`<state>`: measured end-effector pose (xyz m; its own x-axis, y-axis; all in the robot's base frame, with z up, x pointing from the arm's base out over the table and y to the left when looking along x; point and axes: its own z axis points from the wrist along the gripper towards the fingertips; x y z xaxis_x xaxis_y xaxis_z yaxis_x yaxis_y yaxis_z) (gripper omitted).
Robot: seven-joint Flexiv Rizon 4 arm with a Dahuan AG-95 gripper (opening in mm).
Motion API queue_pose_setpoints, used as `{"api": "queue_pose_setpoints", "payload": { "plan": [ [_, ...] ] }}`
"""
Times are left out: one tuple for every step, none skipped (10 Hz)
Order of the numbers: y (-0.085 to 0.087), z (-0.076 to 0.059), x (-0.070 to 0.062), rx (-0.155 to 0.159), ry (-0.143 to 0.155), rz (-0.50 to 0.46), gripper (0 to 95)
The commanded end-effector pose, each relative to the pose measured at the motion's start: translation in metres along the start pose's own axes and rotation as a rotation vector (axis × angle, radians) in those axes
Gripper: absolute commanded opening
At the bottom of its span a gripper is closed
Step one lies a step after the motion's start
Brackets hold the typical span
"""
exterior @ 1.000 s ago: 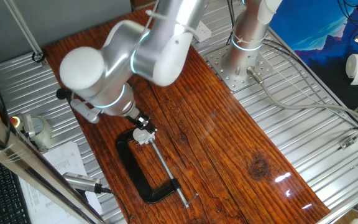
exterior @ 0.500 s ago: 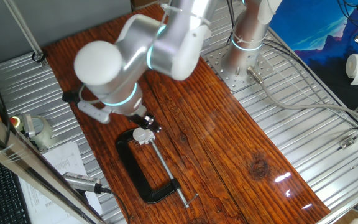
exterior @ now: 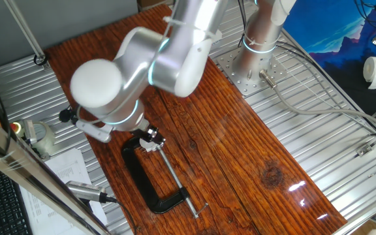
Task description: Install the light bulb by rotating it
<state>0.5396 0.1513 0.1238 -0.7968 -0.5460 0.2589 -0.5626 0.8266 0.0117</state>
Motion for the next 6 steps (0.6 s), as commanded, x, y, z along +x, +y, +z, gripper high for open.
{"api": "queue_pose_setpoints", "payload": {
  "plan": [
    [-0.0013,0.0012,0.0012,0.004,-0.007,0.007,76.0],
    [-0.0013,0.0012,0.0012,0.005,-0.022,0.0,57.0],
    [-0.0011,0.0013,0.001,0.0,-0.038,-0.009,57.0],
    [-0.0006,0.0014,0.0006,-0.005,-0.055,-0.02,57.0],
    [0.0001,0.0014,0.0002,-0.003,-0.07,-0.034,57.0],
    [0.0001,0.0013,0.0002,-0.001,-0.071,-0.035,57.0]
  ]
}}
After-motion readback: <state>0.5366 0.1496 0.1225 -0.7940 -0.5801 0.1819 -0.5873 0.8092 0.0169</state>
